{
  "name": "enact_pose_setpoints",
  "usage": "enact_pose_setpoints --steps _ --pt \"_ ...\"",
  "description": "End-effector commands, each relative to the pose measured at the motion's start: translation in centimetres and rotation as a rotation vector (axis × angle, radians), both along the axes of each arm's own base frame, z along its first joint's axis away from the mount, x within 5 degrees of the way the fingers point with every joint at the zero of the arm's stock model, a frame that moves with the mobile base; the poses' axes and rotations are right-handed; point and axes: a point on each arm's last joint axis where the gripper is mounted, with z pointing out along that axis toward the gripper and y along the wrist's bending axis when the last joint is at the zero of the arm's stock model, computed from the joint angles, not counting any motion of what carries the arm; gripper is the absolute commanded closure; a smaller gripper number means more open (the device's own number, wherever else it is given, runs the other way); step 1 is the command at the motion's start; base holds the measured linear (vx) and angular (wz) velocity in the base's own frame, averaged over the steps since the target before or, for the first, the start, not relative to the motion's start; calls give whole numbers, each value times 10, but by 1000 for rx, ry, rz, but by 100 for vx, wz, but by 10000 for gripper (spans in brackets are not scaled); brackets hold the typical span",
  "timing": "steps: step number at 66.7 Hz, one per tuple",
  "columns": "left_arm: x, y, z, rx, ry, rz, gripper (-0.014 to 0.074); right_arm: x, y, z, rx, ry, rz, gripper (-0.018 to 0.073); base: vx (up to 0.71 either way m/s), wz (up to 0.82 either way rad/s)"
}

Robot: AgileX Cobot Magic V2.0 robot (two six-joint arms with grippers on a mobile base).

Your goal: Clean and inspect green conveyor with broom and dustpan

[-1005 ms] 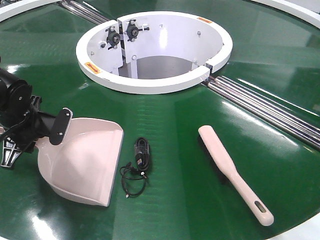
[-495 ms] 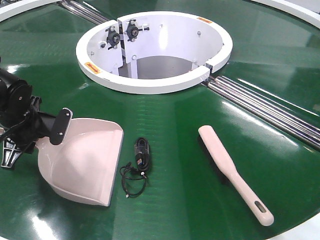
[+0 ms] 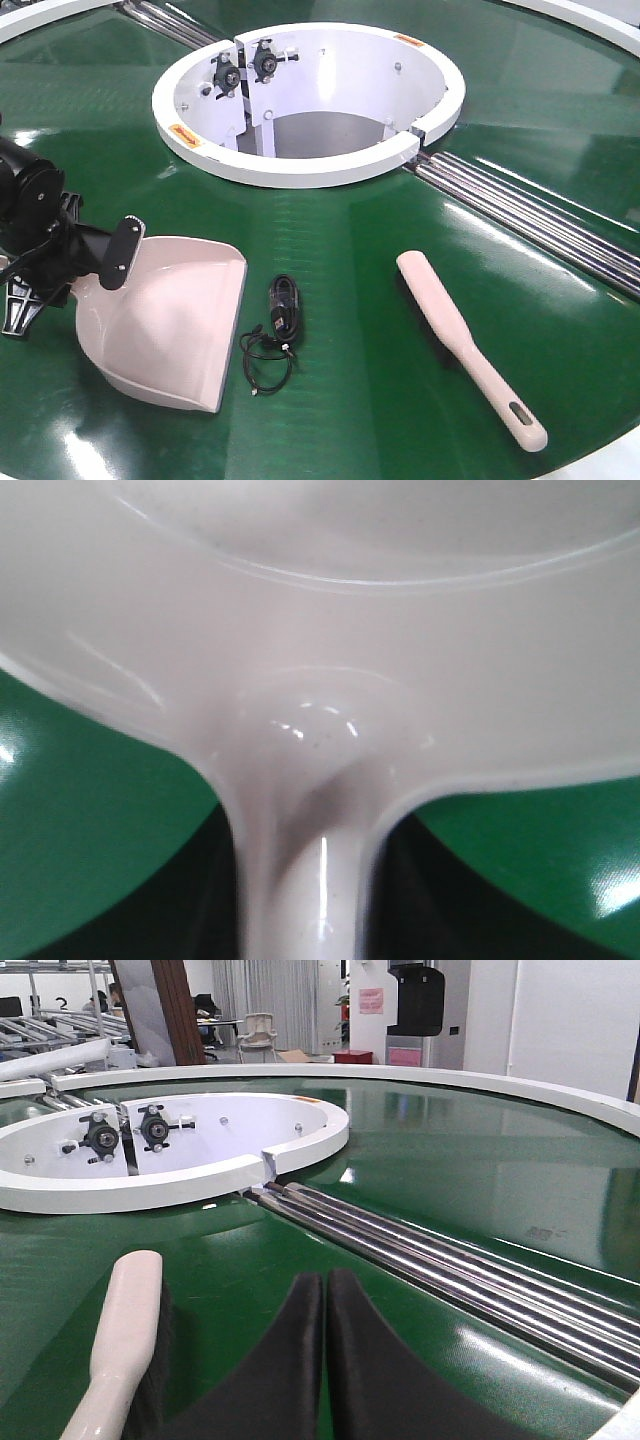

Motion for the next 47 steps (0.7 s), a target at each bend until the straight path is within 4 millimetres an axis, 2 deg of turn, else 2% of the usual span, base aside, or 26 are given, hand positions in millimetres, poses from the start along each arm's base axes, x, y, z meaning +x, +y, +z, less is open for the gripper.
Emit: enact_pose_setpoints --steps 1,33,40,47 --pt "2 -3 23 -15 -87 -2 603 -1 0 3 -5 -79 -6 569 0 0" --pt "2 -3 23 -15 -87 -2 603 -1 0 6 -4 -102 -6 569 0 0" --pt "2 -3 23 -15 -87 -2 603 -2 0 15 -2 -196 -4 569 0 0" --pt "2 -3 23 -15 -87 -2 603 -6 0 37 -4 -273 -4 569 0 0"
